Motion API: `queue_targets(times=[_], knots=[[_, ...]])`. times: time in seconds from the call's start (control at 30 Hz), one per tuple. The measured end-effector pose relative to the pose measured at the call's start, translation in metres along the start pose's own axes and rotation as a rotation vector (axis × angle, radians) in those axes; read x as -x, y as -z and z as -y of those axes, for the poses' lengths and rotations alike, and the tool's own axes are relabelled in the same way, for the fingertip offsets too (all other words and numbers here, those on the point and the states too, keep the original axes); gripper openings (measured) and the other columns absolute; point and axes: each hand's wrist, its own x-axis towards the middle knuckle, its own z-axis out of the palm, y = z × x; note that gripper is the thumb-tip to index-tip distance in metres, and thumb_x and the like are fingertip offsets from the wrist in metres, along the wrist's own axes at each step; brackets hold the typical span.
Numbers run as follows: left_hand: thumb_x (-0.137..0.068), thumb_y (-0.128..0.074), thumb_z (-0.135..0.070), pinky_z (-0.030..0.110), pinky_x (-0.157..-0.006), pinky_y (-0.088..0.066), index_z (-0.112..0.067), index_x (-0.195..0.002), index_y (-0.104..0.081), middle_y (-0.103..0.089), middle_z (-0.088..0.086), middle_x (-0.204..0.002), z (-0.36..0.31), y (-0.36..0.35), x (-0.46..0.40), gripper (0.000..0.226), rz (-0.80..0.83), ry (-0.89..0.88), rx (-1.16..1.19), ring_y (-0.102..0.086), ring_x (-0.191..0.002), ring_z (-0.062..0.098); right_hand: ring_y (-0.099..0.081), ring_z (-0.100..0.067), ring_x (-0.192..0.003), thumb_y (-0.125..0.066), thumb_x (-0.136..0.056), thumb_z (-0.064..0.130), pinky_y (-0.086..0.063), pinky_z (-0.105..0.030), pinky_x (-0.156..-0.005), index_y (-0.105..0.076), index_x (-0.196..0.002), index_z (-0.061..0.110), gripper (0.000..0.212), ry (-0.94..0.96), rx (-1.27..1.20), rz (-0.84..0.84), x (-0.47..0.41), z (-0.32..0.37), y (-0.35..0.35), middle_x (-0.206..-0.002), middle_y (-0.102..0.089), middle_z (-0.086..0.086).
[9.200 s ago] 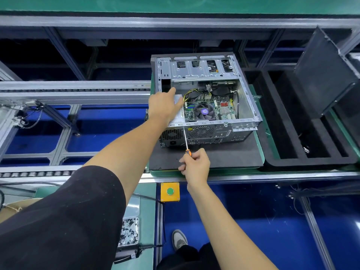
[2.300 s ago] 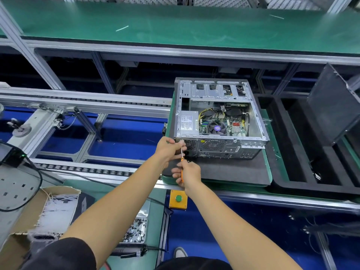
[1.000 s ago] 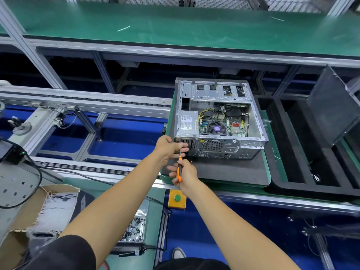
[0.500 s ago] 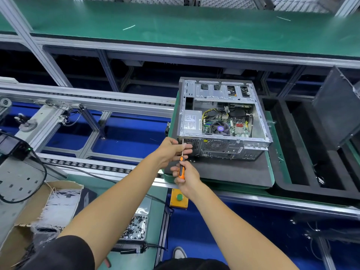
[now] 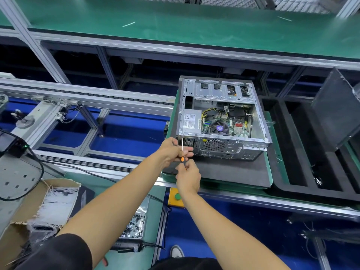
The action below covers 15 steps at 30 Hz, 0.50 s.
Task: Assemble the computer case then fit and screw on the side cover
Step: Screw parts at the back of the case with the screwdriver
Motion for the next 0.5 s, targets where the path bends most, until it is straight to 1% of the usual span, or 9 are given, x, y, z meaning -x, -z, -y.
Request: queue_targets(times=[0.03, 0.07, 0.13, 0.2, 0.23, 0.3, 0.37, 0.43, 0.5], knots=[[-0.094, -0.048, 0.021, 0.039, -0.072, -0.064, -0.018, -0.100, -0.026, -0.075, 0.021, -0.102, 0.001, 0.001, 0.001, 0.044, 0.009, -0.013, -0.015, -0.076, -0.093, 0.033, -0.055, -0.019, -0.055, -0.055, -0.093, 0.018, -0.035, -0.029, -0.052, -0.048, -0.072, 0.017, 0.022, -0.058, -0.159, 0.053, -0.002, 0.001, -0.001, -0.060, -0.062, 0.006], [-0.095, -0.049, 0.019, 0.040, -0.076, -0.063, -0.017, -0.101, -0.026, -0.075, 0.021, -0.104, 0.002, 0.003, 0.001, 0.044, 0.032, -0.029, -0.024, -0.075, -0.096, 0.032, -0.049, -0.016, -0.050, -0.055, -0.093, 0.012, -0.033, -0.027, -0.049, -0.051, -0.071, 0.016, 0.022, -0.139, -0.333, 0.115, -0.005, 0.002, -0.002, -0.057, -0.057, 0.003], [-0.097, -0.050, 0.016, 0.042, -0.090, -0.060, -0.017, -0.102, -0.025, -0.073, 0.021, -0.112, 0.004, 0.010, 0.004, 0.042, 0.123, -0.048, -0.031, -0.073, -0.105, 0.029, -0.040, -0.013, -0.043, -0.054, -0.094, 0.007, -0.023, -0.023, -0.041, -0.050, -0.074, 0.014, 0.022, -0.319, -0.630, 0.247, -0.008, 0.002, 0.000, -0.056, -0.050, -0.001], [-0.098, -0.049, 0.014, 0.044, -0.100, -0.055, -0.017, -0.103, -0.025, -0.071, 0.021, -0.120, 0.004, 0.018, 0.008, 0.039, 0.219, -0.054, -0.049, -0.070, -0.113, 0.028, -0.029, -0.011, -0.035, -0.050, -0.098, 0.012, -0.013, -0.024, -0.039, -0.048, -0.077, 0.015, 0.021, -0.438, -0.773, 0.371, -0.010, 0.001, 0.002, -0.057, -0.049, -0.003], [-0.099, -0.048, 0.015, 0.044, -0.101, -0.054, -0.017, -0.102, -0.025, -0.070, 0.021, -0.122, 0.004, 0.020, 0.010, 0.039, 0.242, -0.058, -0.060, -0.069, -0.114, 0.028, -0.025, -0.011, -0.032, -0.048, -0.099, 0.014, -0.011, -0.025, -0.039, -0.048, -0.078, 0.014, 0.021, -0.473, -0.813, 0.417, -0.011, 0.001, 0.003, -0.058, -0.049, -0.003], [-0.097, -0.045, 0.019, 0.044, -0.096, -0.057, -0.017, -0.102, -0.025, -0.070, 0.023, -0.120, 0.001, 0.019, 0.012, 0.041, 0.219, -0.074, -0.063, -0.070, -0.111, 0.031, -0.023, -0.012, -0.032, -0.048, -0.099, 0.015, -0.012, -0.024, -0.039, -0.049, -0.079, 0.013, 0.021, -0.497, -0.819, 0.441, -0.012, 0.001, 0.004, -0.059, -0.050, -0.003], [-0.095, -0.042, 0.024, 0.045, -0.090, -0.059, -0.017, -0.101, -0.025, -0.070, 0.026, -0.115, -0.002, 0.015, 0.013, 0.045, 0.146, -0.081, -0.058, -0.072, -0.104, 0.036, -0.028, -0.012, -0.034, -0.049, -0.096, 0.013, -0.016, -0.023, -0.038, -0.051, -0.080, 0.012, 0.016, -0.464, -0.750, 0.400, -0.009, 0.004, 0.003, -0.059, -0.054, -0.003], [-0.093, -0.039, 0.027, 0.043, -0.083, -0.059, -0.017, -0.101, -0.026, -0.071, 0.027, -0.112, -0.004, 0.009, 0.012, 0.047, 0.079, -0.069, -0.062, -0.073, -0.100, 0.038, -0.038, -0.014, -0.039, -0.052, -0.095, 0.012, -0.026, -0.022, -0.040, -0.050, -0.085, 0.010, 0.011, -0.303, -0.574, 0.294, -0.005, 0.004, 0.001, -0.064, -0.059, -0.005], [-0.092, -0.035, 0.029, 0.042, -0.081, -0.060, -0.017, -0.101, -0.028, -0.071, 0.027, -0.111, -0.005, 0.006, 0.011, 0.048, 0.029, -0.054, -0.065, -0.073, -0.098, 0.041, -0.051, -0.019, -0.052, -0.057, -0.093, 0.013, -0.039, -0.030, -0.049, -0.045, -0.084, 0.008, 0.016, -0.089, -0.334, 0.158, -0.003, 0.000, -0.001, -0.073, -0.062, -0.013]])
